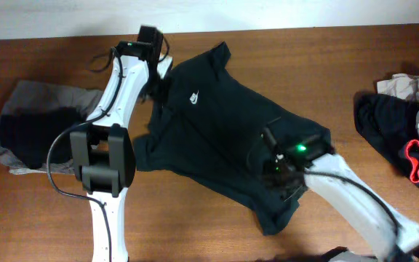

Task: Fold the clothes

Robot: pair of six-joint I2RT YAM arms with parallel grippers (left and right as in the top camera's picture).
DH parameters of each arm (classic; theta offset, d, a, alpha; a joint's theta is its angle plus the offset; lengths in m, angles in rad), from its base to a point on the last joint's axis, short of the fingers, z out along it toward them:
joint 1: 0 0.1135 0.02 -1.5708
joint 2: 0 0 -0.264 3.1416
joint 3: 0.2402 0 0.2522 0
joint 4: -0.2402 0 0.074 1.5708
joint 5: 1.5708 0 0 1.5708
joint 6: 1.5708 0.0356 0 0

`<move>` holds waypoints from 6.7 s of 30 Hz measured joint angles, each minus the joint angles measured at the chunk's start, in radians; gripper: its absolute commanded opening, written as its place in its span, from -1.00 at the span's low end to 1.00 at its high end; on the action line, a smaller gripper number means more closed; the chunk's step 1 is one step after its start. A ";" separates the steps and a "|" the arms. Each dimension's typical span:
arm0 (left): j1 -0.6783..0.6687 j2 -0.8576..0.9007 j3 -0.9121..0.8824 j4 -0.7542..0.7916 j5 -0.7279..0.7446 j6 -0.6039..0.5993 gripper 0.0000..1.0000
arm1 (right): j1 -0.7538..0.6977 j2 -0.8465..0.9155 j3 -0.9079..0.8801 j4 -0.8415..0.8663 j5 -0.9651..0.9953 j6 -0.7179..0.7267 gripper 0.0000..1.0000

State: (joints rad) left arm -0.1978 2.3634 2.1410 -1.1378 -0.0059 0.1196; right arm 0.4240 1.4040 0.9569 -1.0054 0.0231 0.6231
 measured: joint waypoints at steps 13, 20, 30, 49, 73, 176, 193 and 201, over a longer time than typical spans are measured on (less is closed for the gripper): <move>-0.087 0.072 0.003 0.425 0.206 0.215 -1.00 | 0.000 -0.086 0.029 0.042 0.042 -0.004 -0.36; -0.124 0.194 0.004 0.518 0.228 0.256 -1.00 | 0.000 -0.087 0.029 0.040 0.045 -0.004 -0.41; -0.118 0.216 0.018 0.582 0.095 0.190 -1.00 | 0.000 -0.087 0.029 0.019 0.048 -0.004 -0.47; 0.066 0.213 0.068 0.391 -0.174 -0.066 -0.57 | -0.105 0.001 0.029 0.277 0.008 -0.063 -0.74; -0.055 -0.099 0.175 -0.271 -0.170 -0.091 -0.25 | -0.319 0.621 0.106 1.116 -0.296 -0.239 -0.92; 0.060 -0.657 -1.127 0.388 0.146 -0.191 0.39 | -0.343 0.133 -0.238 0.510 -0.136 -0.494 0.37; 0.060 -0.657 -1.127 0.379 0.153 -0.168 0.40 | -0.187 0.130 -0.241 0.422 0.179 -0.380 -0.29; 0.060 -0.657 -1.127 0.379 0.153 -0.167 0.39 | -0.187 0.130 -0.242 0.409 0.206 -0.376 -0.69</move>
State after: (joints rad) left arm -0.1375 1.7061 1.0142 -0.7586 0.1467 -0.0475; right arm 0.2367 1.5341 0.7147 -0.5964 0.2291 0.2474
